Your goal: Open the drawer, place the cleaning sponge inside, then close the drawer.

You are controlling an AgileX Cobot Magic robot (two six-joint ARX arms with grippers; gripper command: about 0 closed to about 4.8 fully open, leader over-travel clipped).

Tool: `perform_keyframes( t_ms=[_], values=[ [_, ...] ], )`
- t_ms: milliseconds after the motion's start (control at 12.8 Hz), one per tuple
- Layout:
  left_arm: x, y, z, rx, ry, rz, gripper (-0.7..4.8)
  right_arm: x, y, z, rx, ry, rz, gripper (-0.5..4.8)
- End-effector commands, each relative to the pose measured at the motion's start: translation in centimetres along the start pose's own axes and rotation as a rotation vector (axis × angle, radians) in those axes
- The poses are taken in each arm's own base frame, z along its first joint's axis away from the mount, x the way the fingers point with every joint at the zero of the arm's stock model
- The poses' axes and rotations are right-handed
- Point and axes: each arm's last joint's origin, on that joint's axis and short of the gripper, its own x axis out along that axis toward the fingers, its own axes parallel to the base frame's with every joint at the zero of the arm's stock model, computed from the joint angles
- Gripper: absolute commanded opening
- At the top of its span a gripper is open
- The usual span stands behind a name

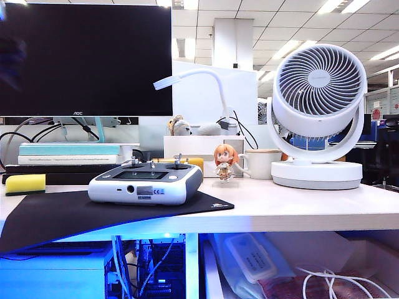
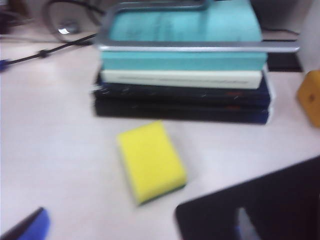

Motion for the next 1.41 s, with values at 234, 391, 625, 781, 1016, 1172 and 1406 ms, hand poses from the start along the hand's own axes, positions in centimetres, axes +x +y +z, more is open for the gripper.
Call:
perform_keyframes(
  t_ms=[234,391,625,781,1016,1172,1406],
  values=[
    [5.1,-0.2,-1.0,-0.176,-0.056,-0.008,4.79,0.2,1.0,0.0,0.004,0.019,0.034,-0.08],
    [9.1,-0.4,-1.1,-0.174,-0.017,0.004,4.79,0.5,1.4,0.0,0.003,0.024,0.051,-0.08],
    [13.2,-0.6,-1.6,-0.173,0.013,0.045,4.79,0.7,1.7,0.0,0.001,0.026,0.044,-0.08],
    [16.7,-0.7,-2.9,-0.197,0.05,0.073,4.79,0.7,1.7,0.0,0.005,0.026,0.045,-0.08],
    [18.6,-0.8,-4.5,-0.195,0.08,0.119,4.79,0.7,1.7,-0.1,0.006,0.026,0.043,-0.08],
    [19.7,-0.9,-6.3,-0.193,0.105,0.13,4.79,0.7,1.7,-0.1,0.012,0.026,0.041,-0.08],
    [20.1,-1.2,-6.8,-0.188,0.107,0.155,4.28,0.7,1.7,0.0,0.012,0.026,0.042,-0.08]
  ],
)
